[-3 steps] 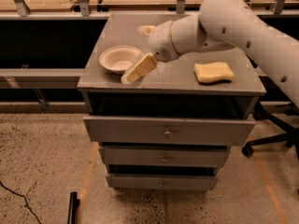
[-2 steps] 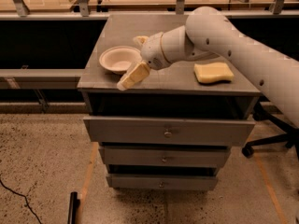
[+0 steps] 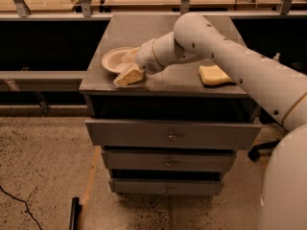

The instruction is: Move paper bowl near blue plastic bottle

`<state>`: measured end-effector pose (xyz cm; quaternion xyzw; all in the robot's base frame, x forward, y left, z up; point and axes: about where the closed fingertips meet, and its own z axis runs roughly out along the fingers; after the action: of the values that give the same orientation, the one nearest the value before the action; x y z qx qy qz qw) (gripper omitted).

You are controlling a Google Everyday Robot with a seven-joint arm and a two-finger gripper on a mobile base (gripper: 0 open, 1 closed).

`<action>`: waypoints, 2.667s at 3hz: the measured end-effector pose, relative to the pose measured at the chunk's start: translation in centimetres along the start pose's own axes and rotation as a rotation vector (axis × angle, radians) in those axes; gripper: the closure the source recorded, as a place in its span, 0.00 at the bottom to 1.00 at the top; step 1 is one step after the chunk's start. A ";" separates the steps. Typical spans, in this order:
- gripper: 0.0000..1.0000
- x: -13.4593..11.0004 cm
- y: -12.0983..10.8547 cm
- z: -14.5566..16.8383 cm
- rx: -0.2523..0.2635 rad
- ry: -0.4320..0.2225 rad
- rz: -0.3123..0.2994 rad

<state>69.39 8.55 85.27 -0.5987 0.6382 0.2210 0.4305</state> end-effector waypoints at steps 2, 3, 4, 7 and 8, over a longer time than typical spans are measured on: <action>0.87 -0.8 -0.6 -0.4 0.026 0.007 -0.005; 1.00 -2.5 -2.2 -5.6 0.175 0.000 -0.072; 1.00 -1.5 -3.0 -10.5 0.296 0.056 -0.091; 1.00 1.7 -4.5 -10.8 0.320 0.121 -0.109; 1.00 5.4 -6.5 -13.2 0.361 0.215 -0.108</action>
Offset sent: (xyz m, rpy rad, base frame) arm 0.0135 -0.0225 0.0518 0.0296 -0.1158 -0.1358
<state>72.32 -6.33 89.40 -0.5653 0.6766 0.0148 0.4715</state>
